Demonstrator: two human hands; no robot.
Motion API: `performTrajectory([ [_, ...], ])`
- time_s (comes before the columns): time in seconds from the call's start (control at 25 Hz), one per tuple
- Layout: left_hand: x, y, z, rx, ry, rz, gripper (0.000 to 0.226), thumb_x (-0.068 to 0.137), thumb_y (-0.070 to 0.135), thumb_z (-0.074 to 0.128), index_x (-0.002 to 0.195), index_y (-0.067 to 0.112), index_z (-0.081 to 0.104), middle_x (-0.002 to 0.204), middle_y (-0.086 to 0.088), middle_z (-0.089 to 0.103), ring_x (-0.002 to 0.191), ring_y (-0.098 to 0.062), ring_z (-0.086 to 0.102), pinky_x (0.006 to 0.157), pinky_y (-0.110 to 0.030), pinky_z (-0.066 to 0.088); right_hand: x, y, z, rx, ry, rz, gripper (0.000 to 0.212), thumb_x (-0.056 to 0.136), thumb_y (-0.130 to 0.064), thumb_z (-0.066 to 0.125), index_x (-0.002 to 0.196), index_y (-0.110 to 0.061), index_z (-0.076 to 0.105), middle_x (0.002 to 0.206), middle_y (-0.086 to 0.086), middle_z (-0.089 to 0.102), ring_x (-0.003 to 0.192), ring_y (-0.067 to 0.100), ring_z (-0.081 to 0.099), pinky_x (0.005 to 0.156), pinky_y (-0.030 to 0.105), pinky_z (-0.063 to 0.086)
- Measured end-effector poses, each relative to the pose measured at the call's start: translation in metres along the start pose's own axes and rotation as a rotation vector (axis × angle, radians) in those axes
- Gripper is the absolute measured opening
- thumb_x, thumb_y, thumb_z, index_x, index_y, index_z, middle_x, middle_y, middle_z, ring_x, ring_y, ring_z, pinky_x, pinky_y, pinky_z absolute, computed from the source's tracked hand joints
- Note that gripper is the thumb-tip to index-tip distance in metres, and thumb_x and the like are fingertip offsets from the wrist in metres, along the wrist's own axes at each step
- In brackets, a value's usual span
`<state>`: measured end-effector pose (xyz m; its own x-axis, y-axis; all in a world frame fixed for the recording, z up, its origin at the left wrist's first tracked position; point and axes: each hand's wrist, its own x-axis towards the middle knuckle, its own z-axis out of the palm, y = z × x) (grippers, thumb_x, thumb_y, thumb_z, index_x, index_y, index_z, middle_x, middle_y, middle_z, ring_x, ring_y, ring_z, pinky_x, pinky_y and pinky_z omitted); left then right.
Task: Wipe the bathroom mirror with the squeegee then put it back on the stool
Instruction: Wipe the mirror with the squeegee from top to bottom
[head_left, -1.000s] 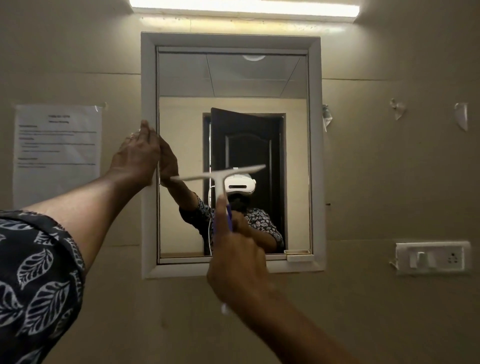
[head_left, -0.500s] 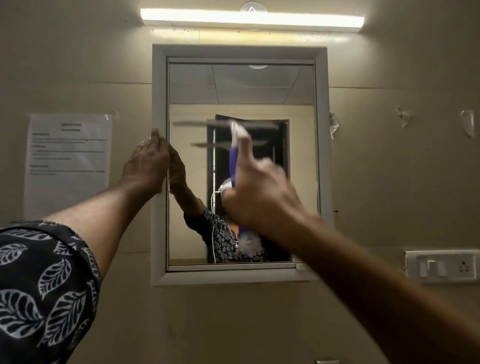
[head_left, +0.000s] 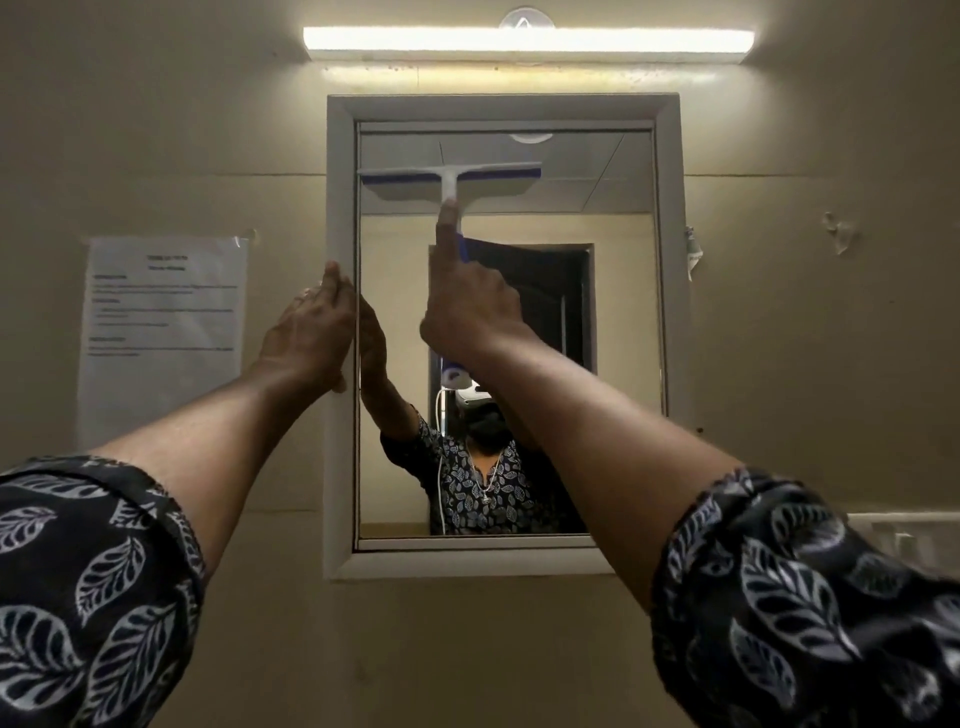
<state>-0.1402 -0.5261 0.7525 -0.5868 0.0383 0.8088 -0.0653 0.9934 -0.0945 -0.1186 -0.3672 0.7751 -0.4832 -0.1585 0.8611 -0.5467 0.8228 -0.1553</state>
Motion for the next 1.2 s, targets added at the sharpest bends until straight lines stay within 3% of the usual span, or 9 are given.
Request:
performTrajectory([
  [0.2,0.0,-0.004,0.0,-0.058,-0.005,0.013,0.108,0.069,0.0,0.078,0.152,0.008,0.009,0.16,-0.011,-0.001,0.144,-0.039,0.016,0.113,-0.047,0.028,-0.04,-0.005,0.015,0.104,-0.051,0.002,0.103,0.083,-0.017,0.061,0.141,-0.026,-0.024,0.069,0.003,0.045,0.058,0.017,0.048,0.068,0.046,0.054],
  [0.36,0.001,-0.011,0.0,-0.115,-0.009,0.021,0.107,0.07,0.001,0.077,0.152,0.01,0.01,0.16,-0.005,-0.003,0.145,-0.037,0.015,0.114,-0.048,0.029,-0.128,0.002,0.043,0.133,-0.16,0.034,0.108,0.084,-0.008,0.059,0.136,-0.039,-0.031,0.101,0.018,0.058,0.064,0.014,0.049,0.054,0.025,0.038],
  [0.44,0.002,-0.014,0.002,-0.132,-0.02,0.023,0.111,0.068,0.002,0.079,0.152,0.01,0.008,0.16,-0.003,-0.004,0.145,-0.036,0.015,0.114,-0.047,0.027,-0.173,0.011,0.053,0.165,-0.296,0.093,0.111,0.086,-0.007,0.055,0.128,-0.047,-0.039,0.098,0.015,0.058,0.072,0.018,0.057,0.056,0.028,0.044],
  [0.56,0.003,-0.015,0.004,-0.124,-0.011,0.026,0.11,0.069,0.0,0.078,0.152,0.011,0.007,0.16,-0.003,-0.005,0.145,-0.035,0.014,0.114,-0.046,0.027,-0.214,0.018,0.061,0.139,-0.549,0.226,0.092,0.089,-0.013,0.053,0.14,-0.037,-0.02,0.09,0.009,0.056,0.068,0.015,0.047,0.064,0.029,0.045],
  [0.72,0.003,-0.013,0.005,-0.111,0.005,0.017,0.108,0.07,-0.003,0.076,0.152,0.01,0.007,0.16,-0.006,-0.005,0.146,-0.036,0.013,0.114,-0.046,0.027,-0.228,-0.001,0.044,0.157,-0.741,0.295,0.087,0.091,-0.016,0.049,0.142,-0.033,-0.018,0.089,0.014,0.052,0.068,0.019,0.045,0.07,0.032,0.043],
  [0.8,0.003,-0.011,0.005,-0.103,0.015,0.013,0.107,0.071,-0.004,0.075,0.152,0.01,0.007,0.16,-0.007,-0.004,0.145,-0.036,0.012,0.114,-0.047,0.027,-0.213,-0.009,0.017,0.205,-0.718,0.282,0.098,0.084,-0.017,0.056,0.141,-0.034,-0.022,0.109,0.015,0.056,0.084,0.024,0.05,0.076,0.034,0.045],
  [0.88,0.003,-0.01,0.006,-0.088,0.021,0.006,0.104,0.072,-0.005,0.073,0.152,0.01,0.007,0.16,-0.007,-0.003,0.145,-0.036,0.013,0.114,-0.046,0.027,-0.179,-0.014,-0.015,0.177,-0.611,0.213,0.096,0.078,-0.018,0.063,0.142,-0.035,-0.007,0.107,0.011,0.053,0.093,0.027,0.053,0.077,0.038,0.05],
  [1.08,0.002,-0.01,0.005,-0.104,0.018,0.003,0.106,0.07,-0.005,0.074,0.152,0.01,0.007,0.16,-0.007,-0.003,0.146,-0.036,0.012,0.114,-0.046,0.026,-0.055,-0.018,-0.073,0.041,-0.081,0.042,0.078,0.075,-0.015,0.059,0.14,-0.021,0.014,0.075,0.002,0.046,0.067,0.018,0.054,0.049,0.028,0.043],
  [1.2,0.002,-0.01,0.005,-0.105,0.01,-0.002,0.107,0.07,-0.004,0.075,0.152,0.01,0.007,0.16,-0.006,-0.004,0.145,-0.036,0.012,0.114,-0.046,0.026,-0.011,-0.004,-0.074,-0.03,0.038,0.075,0.079,0.079,-0.006,0.05,0.144,-0.017,0.007,0.083,0.006,0.055,0.07,0.02,0.058,0.055,0.031,0.049],
])
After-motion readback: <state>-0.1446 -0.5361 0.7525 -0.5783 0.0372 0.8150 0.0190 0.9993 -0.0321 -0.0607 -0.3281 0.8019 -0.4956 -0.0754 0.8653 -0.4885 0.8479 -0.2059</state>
